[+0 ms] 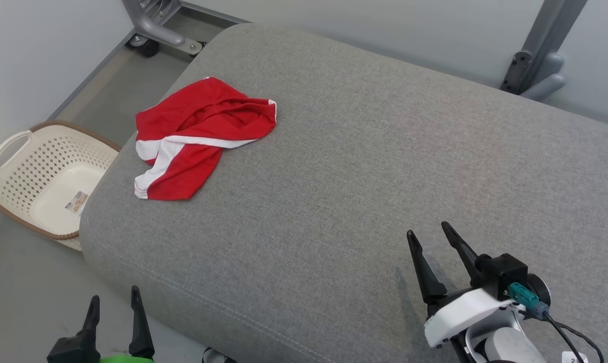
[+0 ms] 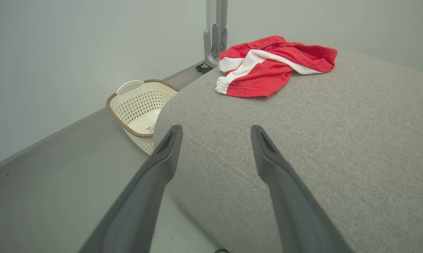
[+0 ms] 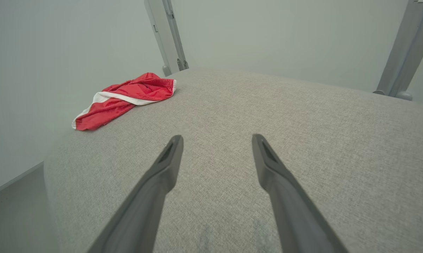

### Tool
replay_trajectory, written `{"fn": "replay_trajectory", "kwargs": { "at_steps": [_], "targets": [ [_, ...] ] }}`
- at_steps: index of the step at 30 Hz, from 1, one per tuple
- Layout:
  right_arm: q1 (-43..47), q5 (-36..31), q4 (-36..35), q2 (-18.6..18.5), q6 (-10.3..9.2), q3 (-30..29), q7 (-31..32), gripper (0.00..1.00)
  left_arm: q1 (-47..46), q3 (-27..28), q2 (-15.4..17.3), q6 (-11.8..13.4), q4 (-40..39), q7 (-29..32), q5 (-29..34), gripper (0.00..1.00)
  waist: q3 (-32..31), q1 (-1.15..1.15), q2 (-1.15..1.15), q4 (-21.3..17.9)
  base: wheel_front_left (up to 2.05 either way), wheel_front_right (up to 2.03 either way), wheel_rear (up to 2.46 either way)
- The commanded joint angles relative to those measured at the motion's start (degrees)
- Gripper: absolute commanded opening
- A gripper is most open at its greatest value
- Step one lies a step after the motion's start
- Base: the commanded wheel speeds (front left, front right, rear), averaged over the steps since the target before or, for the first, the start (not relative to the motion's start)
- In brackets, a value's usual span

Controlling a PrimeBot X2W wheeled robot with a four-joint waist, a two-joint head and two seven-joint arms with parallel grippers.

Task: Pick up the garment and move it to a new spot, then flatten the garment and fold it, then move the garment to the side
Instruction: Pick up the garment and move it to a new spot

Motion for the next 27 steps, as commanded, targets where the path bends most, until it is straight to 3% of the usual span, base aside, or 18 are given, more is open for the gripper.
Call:
{"fn": "replay_trajectory", "kwargs": {
  "at_steps": [1, 8, 15, 27],
  "targets": [
    [-0.6, 0.1, 0.1, -0.7, -0.1, 0.2, -0.1, 1.0, -0.1, -0.3, 0.1, -0.7, 0.4, 0.0, -0.7, 1.0, 1.2, 0.0, 0.0, 0.8, 0.0, 0.0, 0.0],
    [-1.0, -0.4, -2.0, -3.2, -0.09, 0.4, -0.1, 1.0, -6.4, 0.5, 0.1, -2.9, 4.2, 0.0, -2.7, 1.0, 4.8, 0.0, 0.0, -2.2, 0.0, 0.0, 0.0],
    [-2.4, -0.7, -3.8, -6.7, -0.09, 1.1, -0.1, 1.0, -17.1, 3.3, 0.7, -5.3, 9.0, 0.0, 0.0, 1.0, 9.5, 0.0, 0.0, -5.8, 0.0, 0.0, 0.0],
    [-6.3, -0.2, -9.1, -12.3, -0.09, 2.8, -0.1, 1.0, -35.4, 5.3, 8.0, -7.4, 25.3, 0.0, 2.5, 1.0, 17.4, 0.0, 0.0, -12.7, 0.0, 0.0, 0.0]
  ]
}}
